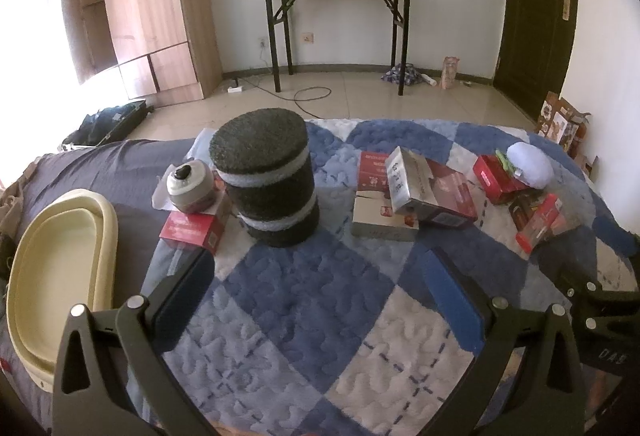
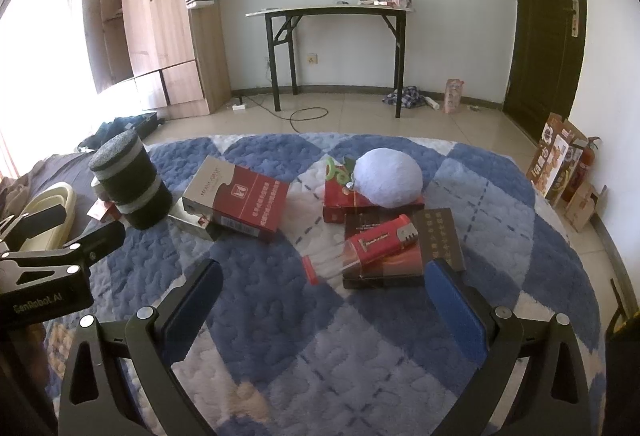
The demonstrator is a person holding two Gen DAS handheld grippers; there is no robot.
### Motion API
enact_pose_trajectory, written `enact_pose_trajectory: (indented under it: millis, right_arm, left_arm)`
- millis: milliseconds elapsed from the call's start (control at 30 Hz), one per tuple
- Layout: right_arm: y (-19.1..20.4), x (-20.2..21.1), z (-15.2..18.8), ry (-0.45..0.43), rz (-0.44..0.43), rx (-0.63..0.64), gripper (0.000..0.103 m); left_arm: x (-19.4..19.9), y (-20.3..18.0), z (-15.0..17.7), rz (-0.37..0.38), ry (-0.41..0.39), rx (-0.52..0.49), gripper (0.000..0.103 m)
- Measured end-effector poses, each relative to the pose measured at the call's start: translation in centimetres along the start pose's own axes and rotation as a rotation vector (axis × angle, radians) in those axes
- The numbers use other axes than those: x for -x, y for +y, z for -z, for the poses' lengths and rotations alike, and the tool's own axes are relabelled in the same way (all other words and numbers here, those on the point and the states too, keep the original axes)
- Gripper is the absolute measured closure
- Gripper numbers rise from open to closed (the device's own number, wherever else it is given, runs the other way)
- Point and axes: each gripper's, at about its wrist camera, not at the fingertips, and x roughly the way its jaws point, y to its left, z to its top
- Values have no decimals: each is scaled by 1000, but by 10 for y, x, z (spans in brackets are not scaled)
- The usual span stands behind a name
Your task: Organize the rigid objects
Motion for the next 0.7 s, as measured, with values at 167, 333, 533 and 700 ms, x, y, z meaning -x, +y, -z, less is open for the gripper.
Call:
enact_pose_trajectory:
  millis: [167,333,533,700]
  right_arm:
    - [0,-1,0,-1,0,-1,0]
    - [1,-1,0,7,2,2,0]
    - [1,-2,0,6,0,2,0]
    - [1,-2,0,6,-1,0,0]
  left_arm:
    - [0,-2,0,-4,0,-15,0]
    - [0,-1,0,-3,0,-12,0]
    - [0,0,0,0,0,-7,0]
    - [0,0,0,-1,0,-11,0]
